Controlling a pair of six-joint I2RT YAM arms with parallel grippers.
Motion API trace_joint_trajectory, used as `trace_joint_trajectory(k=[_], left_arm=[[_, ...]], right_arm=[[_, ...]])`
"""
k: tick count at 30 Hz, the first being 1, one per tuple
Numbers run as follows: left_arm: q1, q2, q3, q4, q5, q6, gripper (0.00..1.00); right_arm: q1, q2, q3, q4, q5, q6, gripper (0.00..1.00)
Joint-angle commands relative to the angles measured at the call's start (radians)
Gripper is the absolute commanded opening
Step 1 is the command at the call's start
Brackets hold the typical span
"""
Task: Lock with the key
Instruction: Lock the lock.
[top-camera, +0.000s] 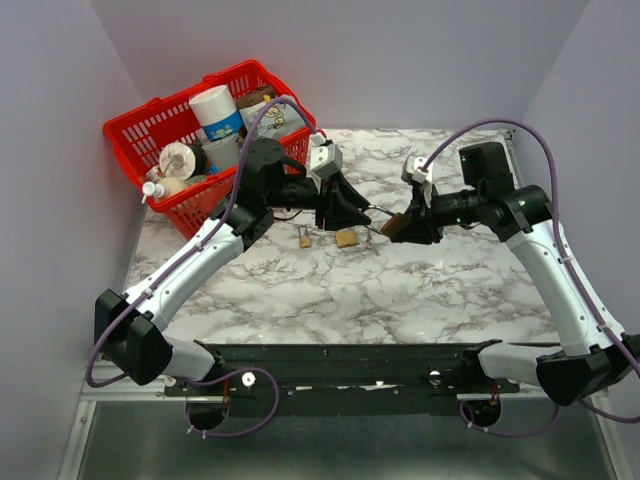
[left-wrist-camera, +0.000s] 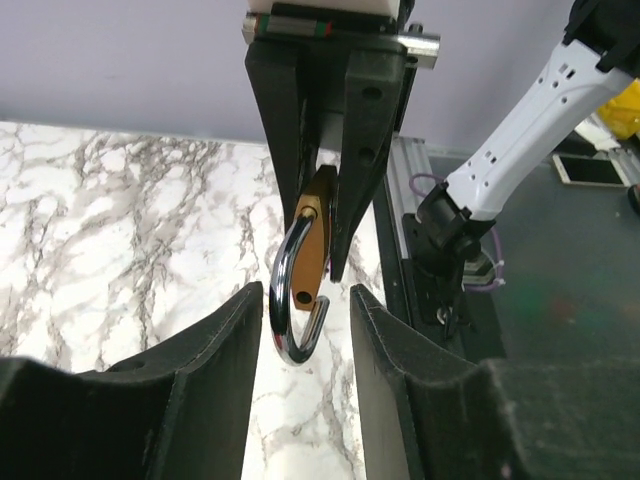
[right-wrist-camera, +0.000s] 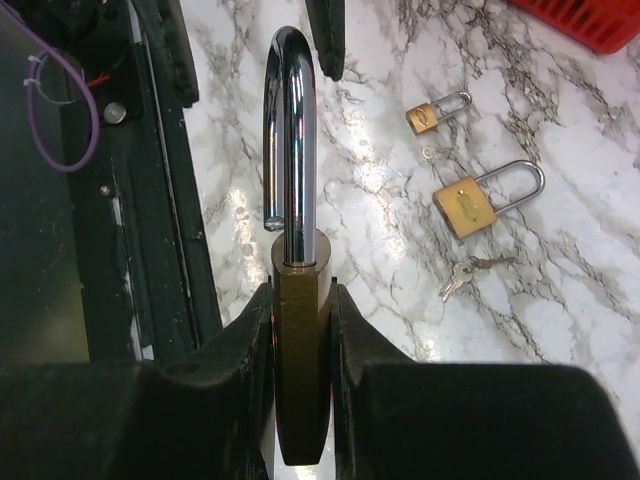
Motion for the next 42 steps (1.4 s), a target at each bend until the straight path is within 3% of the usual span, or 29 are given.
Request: trace_joint_trajectory(k=[1, 6, 15, 28, 35, 39, 42], left_arm=[[0.002, -0.022, 0.028, -0.137, 0.018, 0.165, 0.49], [0.002, -0.03, 0.022, -0.211, 0.033, 0.24, 0.47], [0.002, -0.035, 0.013, -0.163, 0.036, 0.212, 0.34], [-0.001, -0.045, -0.016, -0.125, 0.064, 0.182, 0.0], [-0.007, -0.01, -0.024, -0.111, 0.096, 0.084, 0.0], [-0.007, 0.007, -0.046, -0.009, 0.104, -0.043, 0.0], [-0.013, 0.013, -0.049, 0.013, 0.099, -0.05, 0.0]], right_arm=[[0.005, -0.045, 0.005, 0.026, -0.082, -0.008, 0.01], [0.005, -0.045, 0.012, 0.036, -0.119, -0.001, 0.01], [0.013, -0.013, 0.03, -0.013, -0.149, -0.051, 0.01], [0.031, -0.007, 0.03, 0.082, -0.148, 0.021, 0.01], [0.05, -0.018, -0.011, 0.26, -0.076, 0.099, 0.01], [0.062, -0.021, -0.024, 0.32, -0.068, 0.124, 0.01], [0.073, -0.018, -0.022, 0.342, -0.077, 0.134, 0.01]])
